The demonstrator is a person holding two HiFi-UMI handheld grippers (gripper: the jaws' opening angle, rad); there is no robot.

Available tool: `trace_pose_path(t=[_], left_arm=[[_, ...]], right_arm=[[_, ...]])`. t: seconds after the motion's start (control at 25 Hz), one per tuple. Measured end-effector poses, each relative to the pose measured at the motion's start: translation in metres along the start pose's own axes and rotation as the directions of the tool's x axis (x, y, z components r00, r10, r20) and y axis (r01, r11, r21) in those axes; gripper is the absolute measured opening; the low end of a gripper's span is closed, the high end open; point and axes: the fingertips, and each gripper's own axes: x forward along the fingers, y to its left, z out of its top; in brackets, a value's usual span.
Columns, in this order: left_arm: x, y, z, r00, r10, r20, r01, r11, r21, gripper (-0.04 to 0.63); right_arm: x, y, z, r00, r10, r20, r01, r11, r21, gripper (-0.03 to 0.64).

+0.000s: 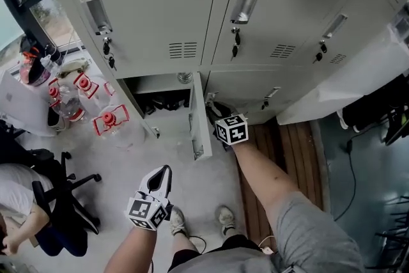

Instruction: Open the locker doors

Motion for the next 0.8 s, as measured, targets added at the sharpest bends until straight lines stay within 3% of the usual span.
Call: trace_pose_path(t=[0.36, 0.8], left_arm=[[0.007, 0.008, -0.034, 0.999, -0.024, -0.047, 0.023, 0.999, -0.028, 0.003], [-0.001, -0.001, -0.038, 0.999, -0.025, -0.048, 0.024, 0.999, -0.032, 0.003]], right_arm=[[0.037, -0.014, 0.008, 0.998, -0.061, 0.025, 0.061, 0.998, -0.008, 0.153], [0.037, -0.004, 0.010, 1.000, 0.006, 0.014, -0.005, 0.995, -0.103, 0.149]])
